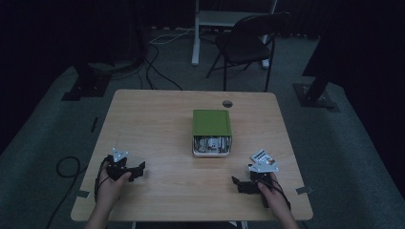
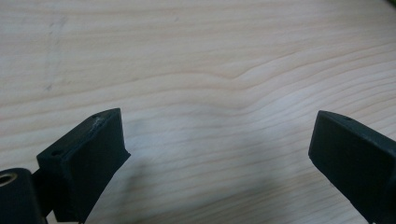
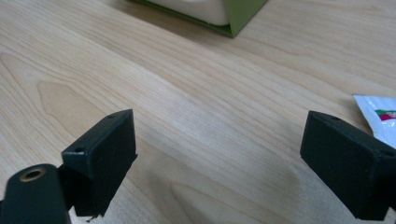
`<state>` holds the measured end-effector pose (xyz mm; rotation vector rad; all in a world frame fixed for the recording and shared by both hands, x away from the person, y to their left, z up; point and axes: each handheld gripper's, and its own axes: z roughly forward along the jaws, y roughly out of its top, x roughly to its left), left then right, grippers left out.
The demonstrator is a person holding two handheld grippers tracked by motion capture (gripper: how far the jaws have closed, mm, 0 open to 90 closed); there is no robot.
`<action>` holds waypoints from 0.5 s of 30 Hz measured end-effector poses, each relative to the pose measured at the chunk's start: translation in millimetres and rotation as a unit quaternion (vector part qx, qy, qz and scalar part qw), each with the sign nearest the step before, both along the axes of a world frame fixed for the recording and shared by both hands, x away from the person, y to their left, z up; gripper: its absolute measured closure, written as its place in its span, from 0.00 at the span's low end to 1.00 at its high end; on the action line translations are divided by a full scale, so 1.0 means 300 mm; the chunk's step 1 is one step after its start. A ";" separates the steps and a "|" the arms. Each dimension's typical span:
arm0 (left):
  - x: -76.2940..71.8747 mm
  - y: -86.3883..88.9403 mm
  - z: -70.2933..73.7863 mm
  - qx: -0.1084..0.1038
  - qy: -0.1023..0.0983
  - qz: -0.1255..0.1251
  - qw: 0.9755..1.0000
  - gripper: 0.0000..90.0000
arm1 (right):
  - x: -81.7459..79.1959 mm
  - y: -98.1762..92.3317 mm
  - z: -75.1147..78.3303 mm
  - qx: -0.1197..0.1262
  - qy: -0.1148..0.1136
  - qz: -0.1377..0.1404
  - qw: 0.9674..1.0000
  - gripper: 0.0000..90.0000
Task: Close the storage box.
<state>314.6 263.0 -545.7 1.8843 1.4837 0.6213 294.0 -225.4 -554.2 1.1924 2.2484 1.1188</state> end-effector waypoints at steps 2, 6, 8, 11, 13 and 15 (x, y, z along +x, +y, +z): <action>-0.002 0.008 -0.007 0.006 0.006 0.006 1.000 0.05 | 0.005 0.007 -0.004 -0.011 0.014 -0.001 1.000 0.11; -0.010 0.026 -0.016 0.015 0.014 0.024 0.999 0.05 | 0.009 0.023 -0.009 -0.036 0.027 0.003 0.999 0.11; -0.014 0.031 -0.019 0.017 0.016 0.026 0.999 0.05 | 0.008 0.027 -0.010 -0.042 0.025 0.003 0.999 0.11; -0.019 0.039 -0.021 0.019 0.024 0.033 0.999 0.05 | 0.008 0.028 -0.010 -0.044 0.025 0.004 0.999 0.11; -0.023 0.044 -0.021 0.017 0.027 0.043 0.999 0.05 | 0.008 0.028 -0.010 -0.044 0.025 0.004 0.999 0.11; -0.026 0.049 -0.019 0.024 0.033 0.052 0.998 0.05 | 0.008 0.028 -0.010 -0.044 0.026 0.004 0.999 0.11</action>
